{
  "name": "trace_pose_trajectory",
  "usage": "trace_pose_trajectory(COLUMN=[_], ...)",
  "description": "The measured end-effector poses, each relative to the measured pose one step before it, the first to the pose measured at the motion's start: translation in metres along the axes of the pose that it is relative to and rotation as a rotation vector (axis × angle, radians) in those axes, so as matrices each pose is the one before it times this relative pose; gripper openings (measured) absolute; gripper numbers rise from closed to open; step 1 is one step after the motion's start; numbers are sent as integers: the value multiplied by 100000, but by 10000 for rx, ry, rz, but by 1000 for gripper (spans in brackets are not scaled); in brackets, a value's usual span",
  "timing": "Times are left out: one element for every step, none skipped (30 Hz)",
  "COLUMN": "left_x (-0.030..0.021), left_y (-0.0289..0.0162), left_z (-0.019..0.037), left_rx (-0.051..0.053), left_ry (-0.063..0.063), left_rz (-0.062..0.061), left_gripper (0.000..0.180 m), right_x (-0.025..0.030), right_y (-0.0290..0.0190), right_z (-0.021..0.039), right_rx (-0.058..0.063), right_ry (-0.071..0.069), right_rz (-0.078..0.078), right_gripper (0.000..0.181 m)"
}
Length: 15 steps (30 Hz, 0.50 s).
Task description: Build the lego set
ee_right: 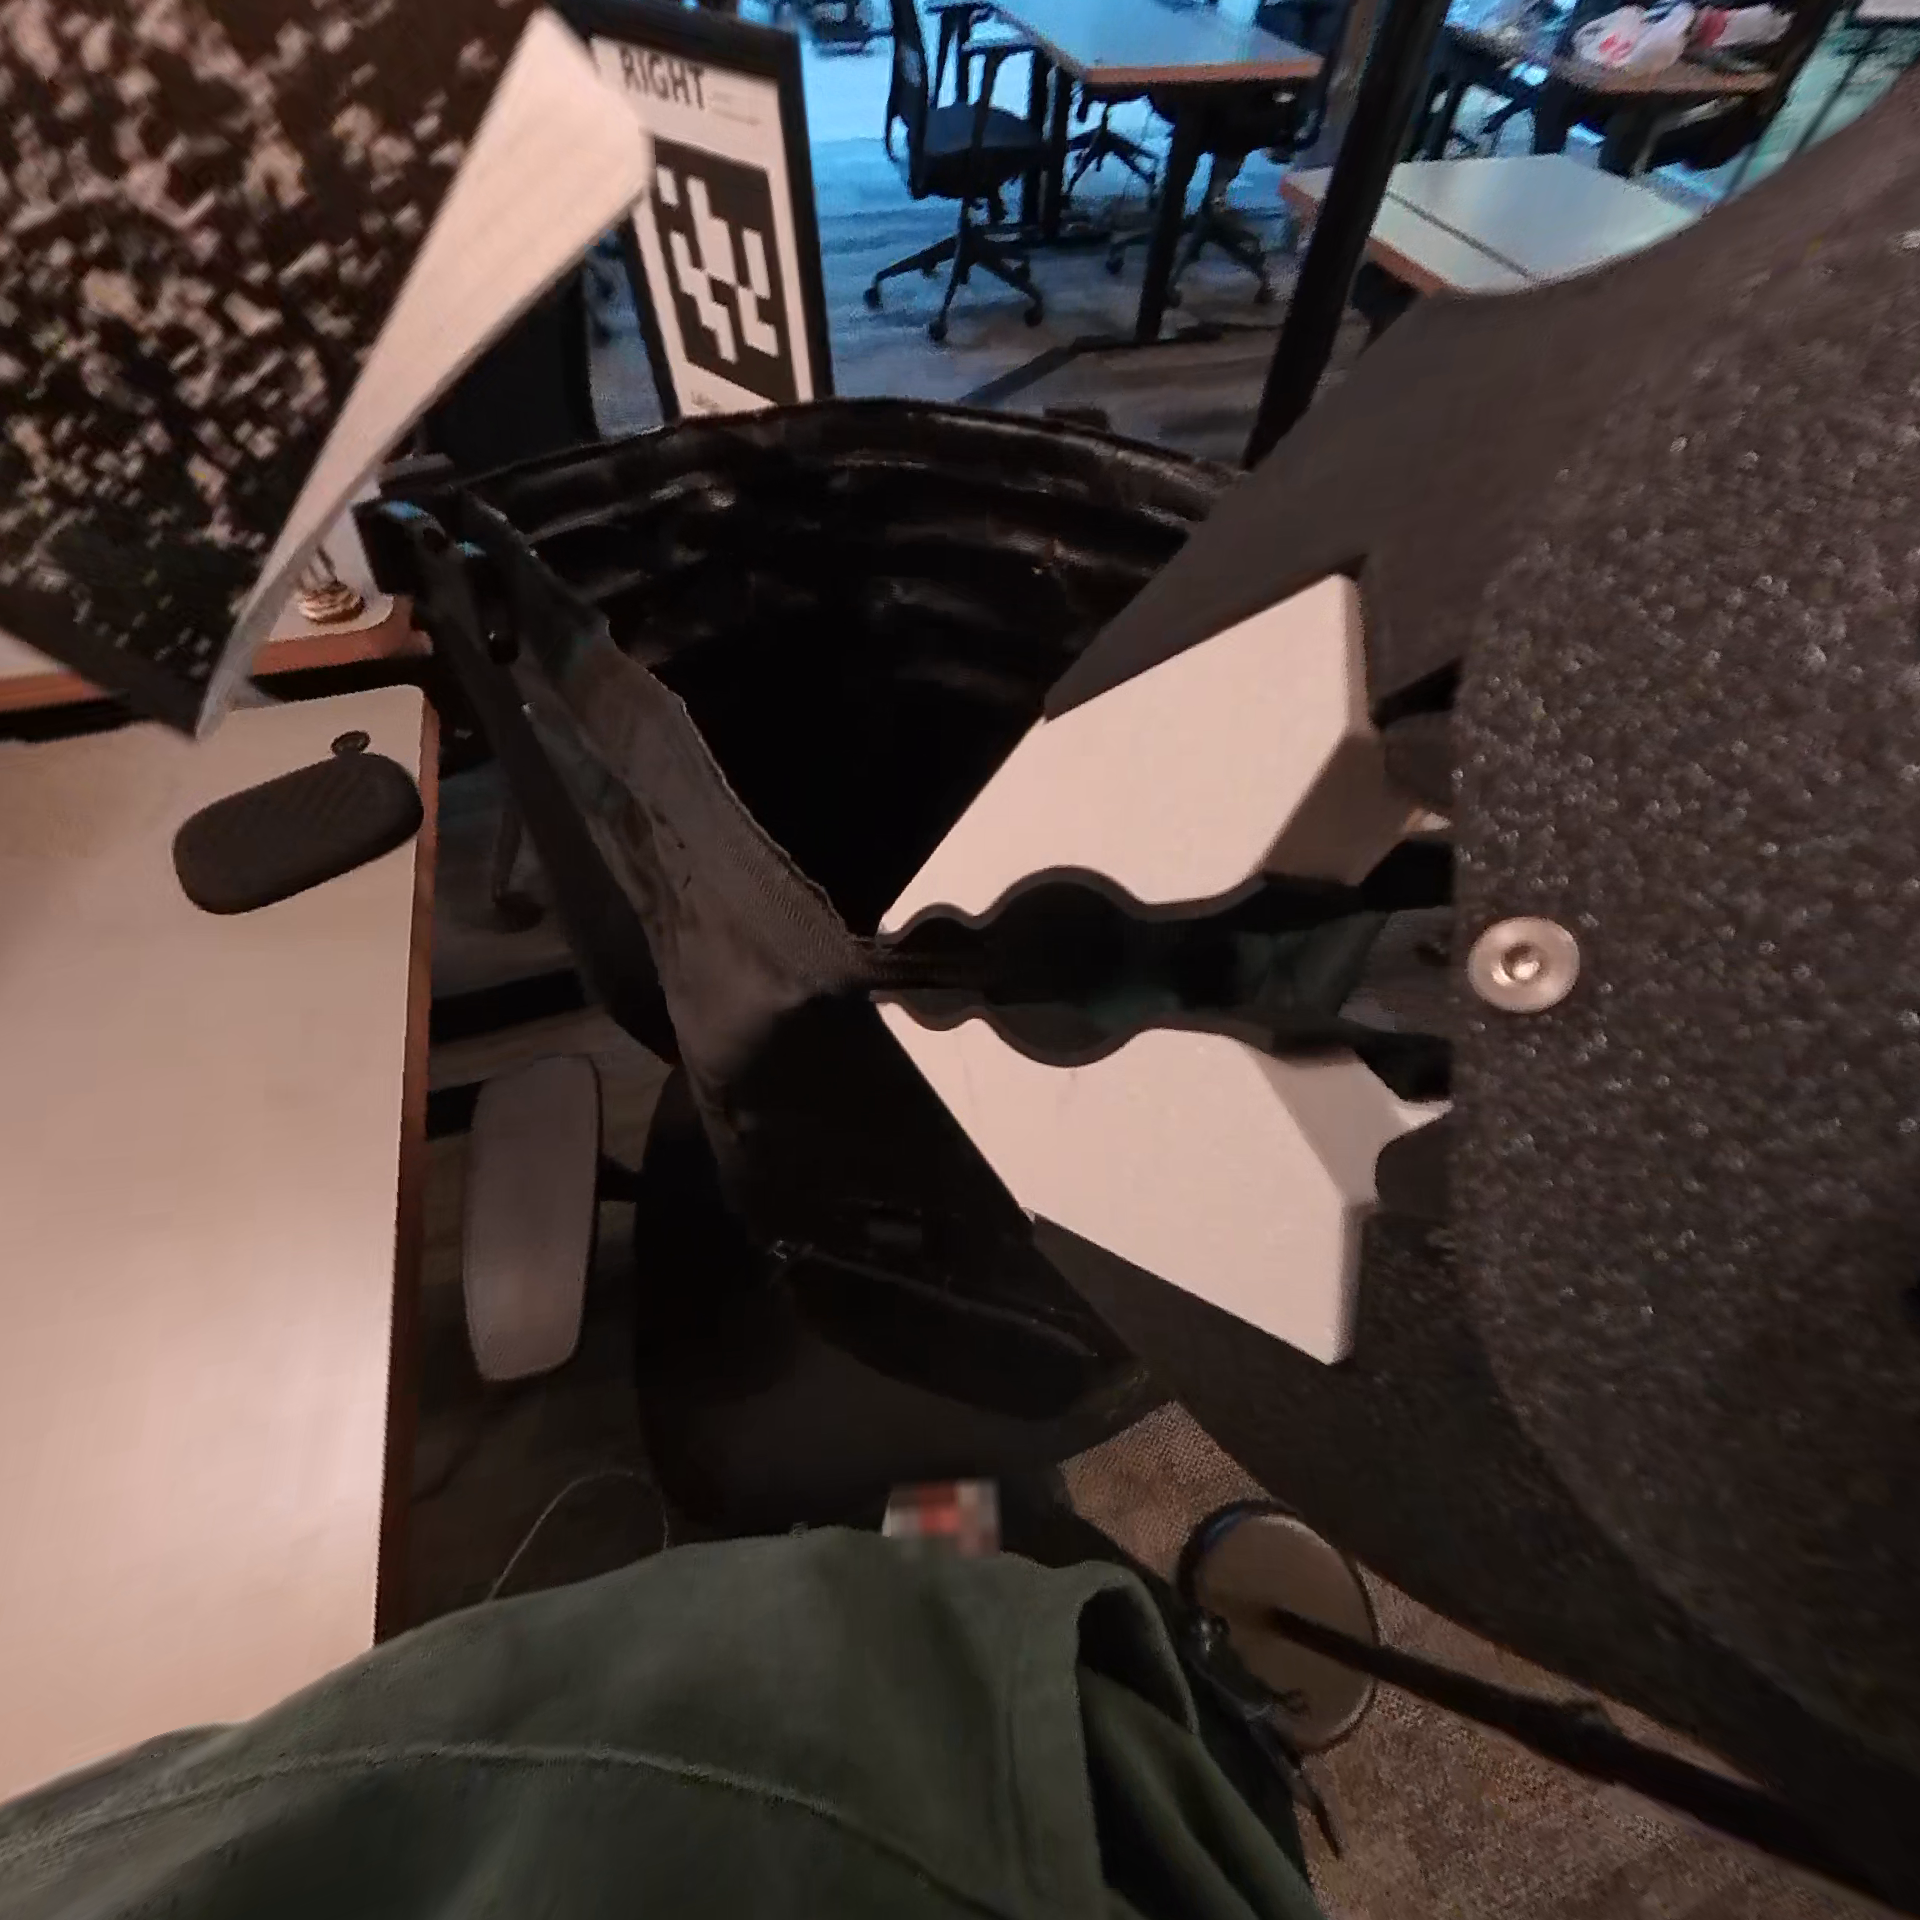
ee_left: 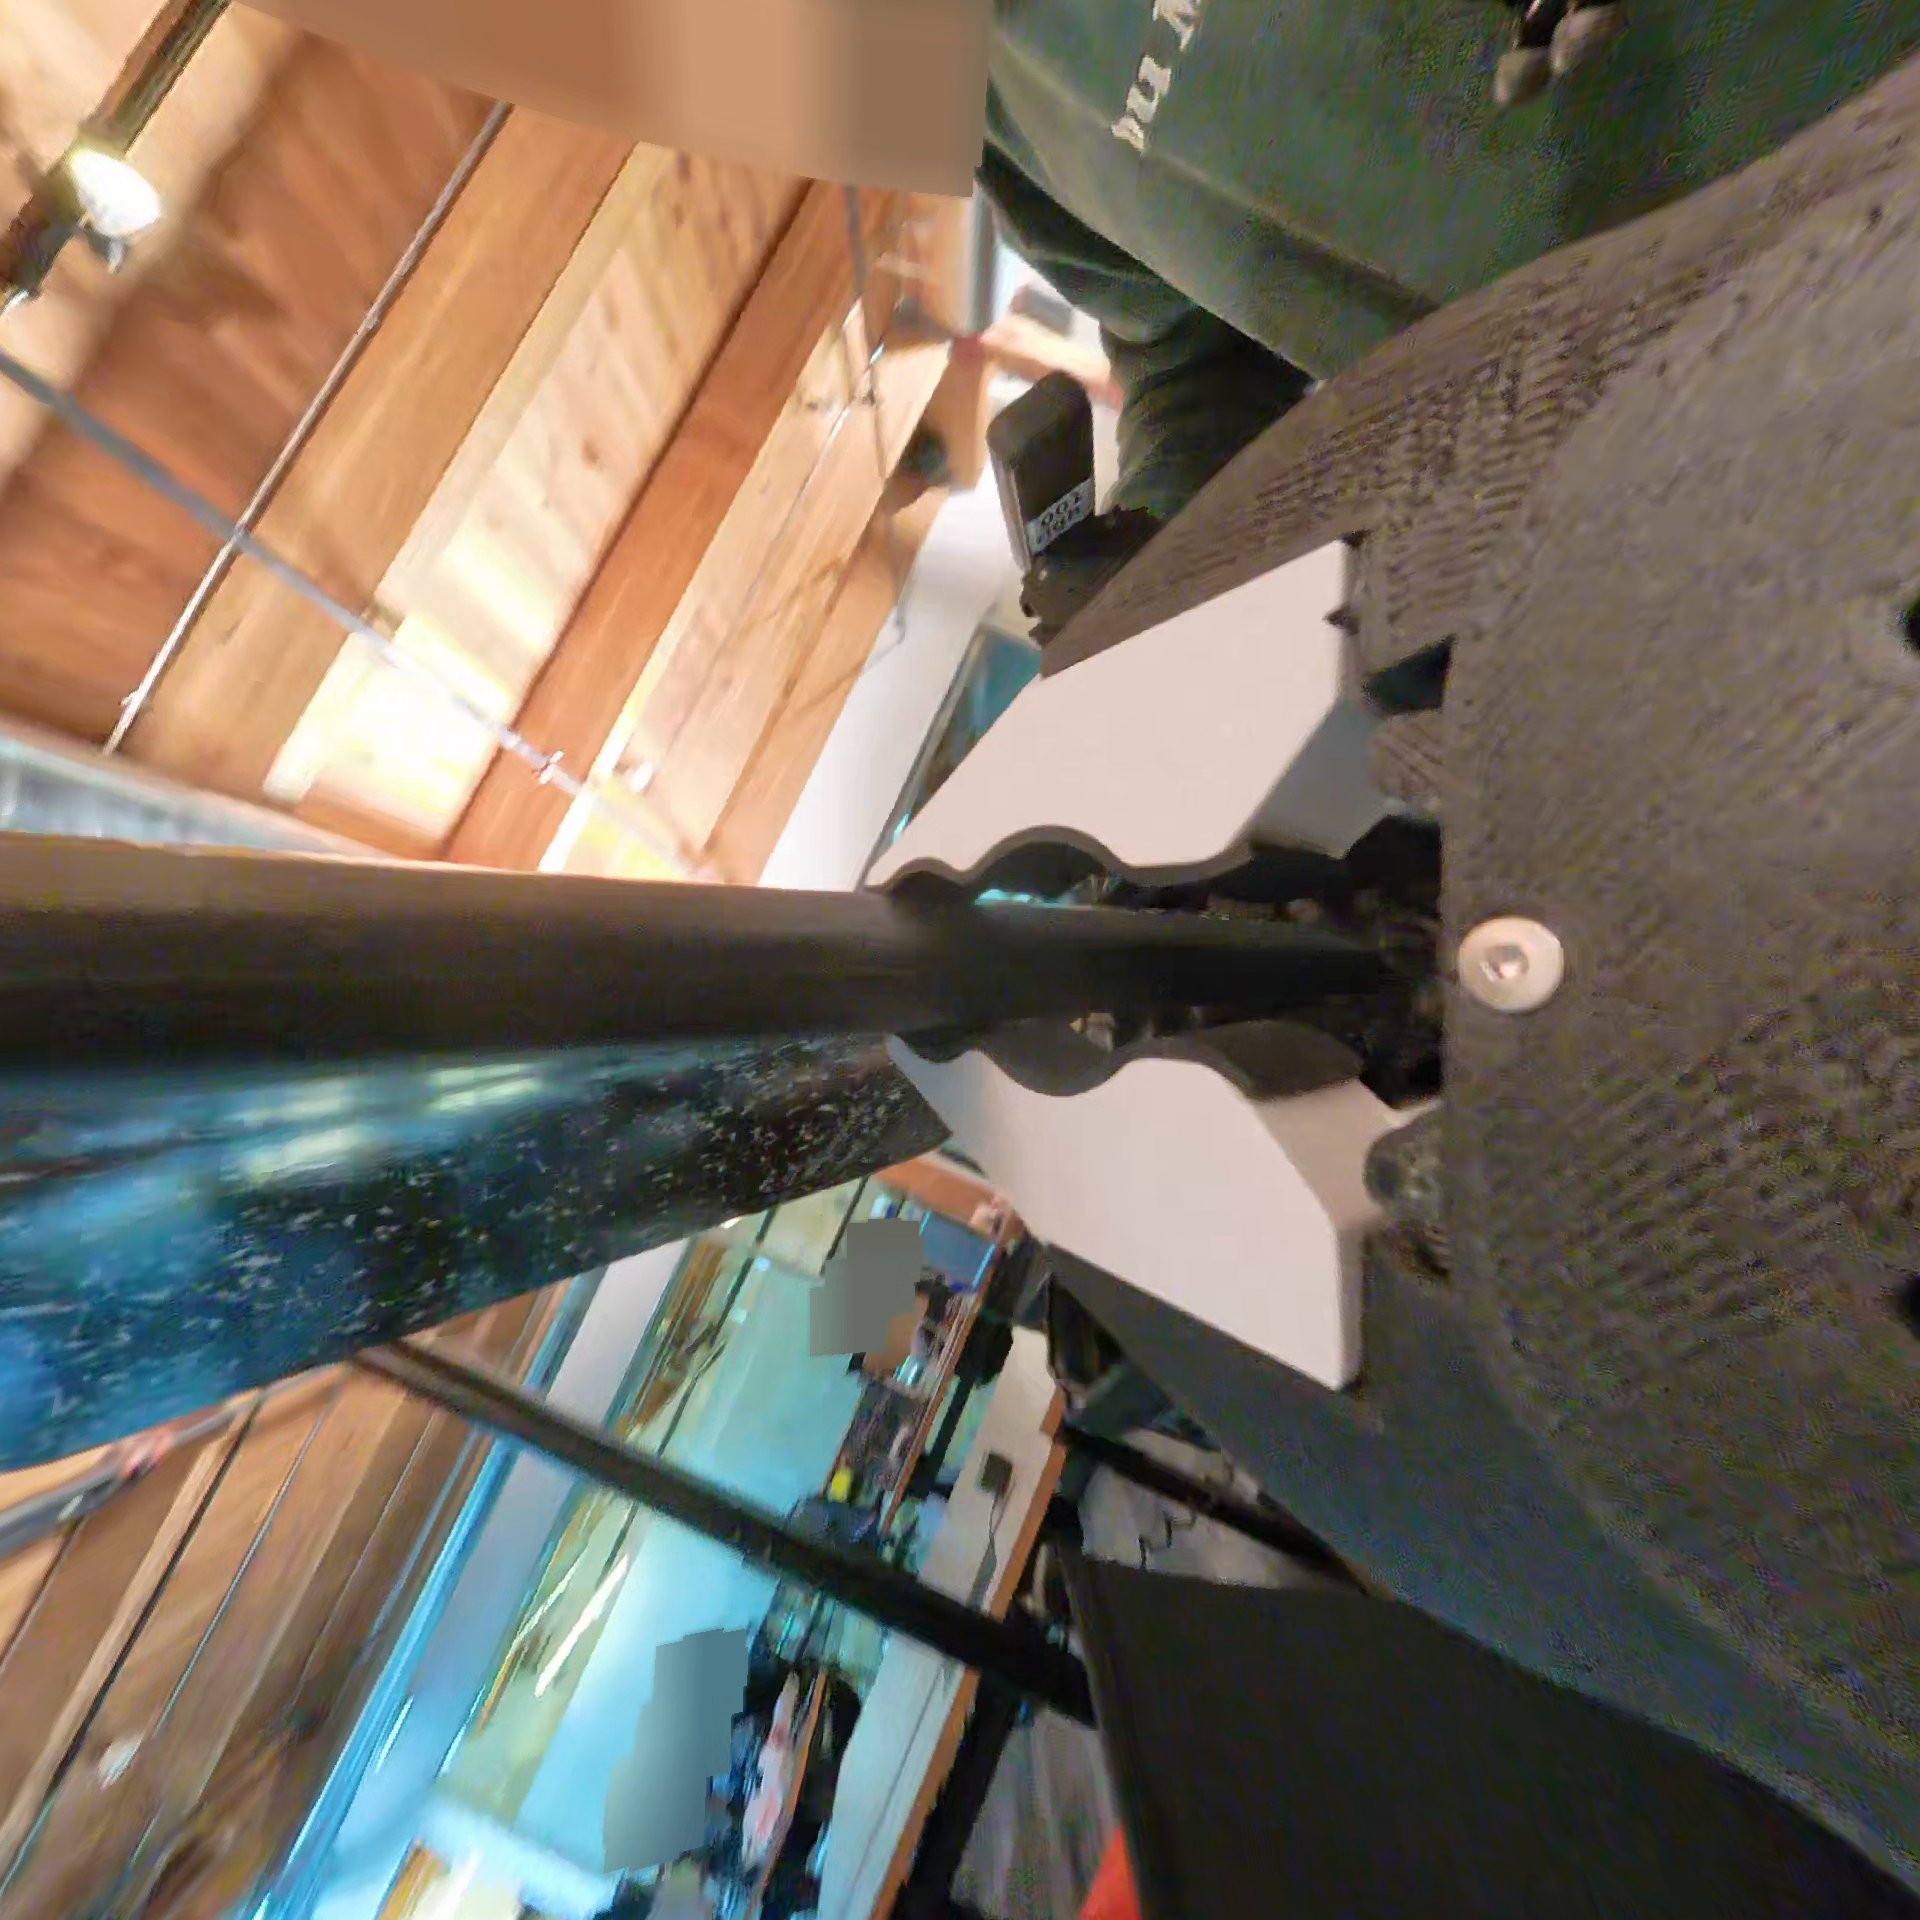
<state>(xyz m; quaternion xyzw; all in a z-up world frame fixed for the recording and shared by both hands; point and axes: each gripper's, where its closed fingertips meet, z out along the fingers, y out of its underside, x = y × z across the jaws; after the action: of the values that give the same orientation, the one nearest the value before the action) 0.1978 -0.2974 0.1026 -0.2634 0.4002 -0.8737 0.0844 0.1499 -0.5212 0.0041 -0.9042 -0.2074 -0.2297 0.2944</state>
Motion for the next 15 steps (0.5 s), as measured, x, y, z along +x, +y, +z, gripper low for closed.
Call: trace_pose_trajectory(left_x=[12, 13, 2, 52, 33, 15, 64, 129, 153, 173, 167, 138, 110, 129, 167], left_y=[76, 183, 287, 380, 483, 588, 642, 659, 707, 796, 884, 969, 978, 935, 873], left_z=[1267, 1238, 1231, 1198, 1165, 1165, 1131, 1102, 1038, 947, 865, 809, 788, 807, 837], left_rx=[-299, -290, -295, -325, -380, -452, -510, -531, -562, -622, -696, -761, -798, -809, -831], left_ry=[366, 353, 338, 343, 313, 267, 281, 320, 334, 354, 350, 301, 250, 245, 239], left_rz=[-17, -47, -59, -24, 28, 104, 156, 152, 149, 148, 143, 155, 194, 183, 203], left_gripper=[18, 18, 18, 18, 18, 18, 18, 18, 18, 18, 18, 18, 18, 18, 18], right_x=[-521, -544, -519, -479, -426, -384, -362, -286, -285, -215, -107, -9, 25, 30, -16], right_y=[-373, -323, -225, -146, -74, -31, -12, 2, 13, 51, 103, 156, 182, 140, 62], right_z=[-36, -95, -130, -162, -196, -215, -213, -193, -184, -170, -166, -150, -132, -117, -111], right_rx=[-107, -67, -40, -44, -60, -64, -50, -32, -6, 12, 9, -18, -36, -22, 10], right_ry=[192, 163, 175, 186, 188, 186, 185, 198, 165, 157, 172, 181, 172, 153, 108], right_rz=[144, 221, 260, 253, 227, 184, 165, 176, 211, 234, 239, 227, 193, 179, 138], right_gripper=[5, 4, 5, 5, 5, 5, 5, 5, 5, 5, 5, 5, 4, 5, 5])
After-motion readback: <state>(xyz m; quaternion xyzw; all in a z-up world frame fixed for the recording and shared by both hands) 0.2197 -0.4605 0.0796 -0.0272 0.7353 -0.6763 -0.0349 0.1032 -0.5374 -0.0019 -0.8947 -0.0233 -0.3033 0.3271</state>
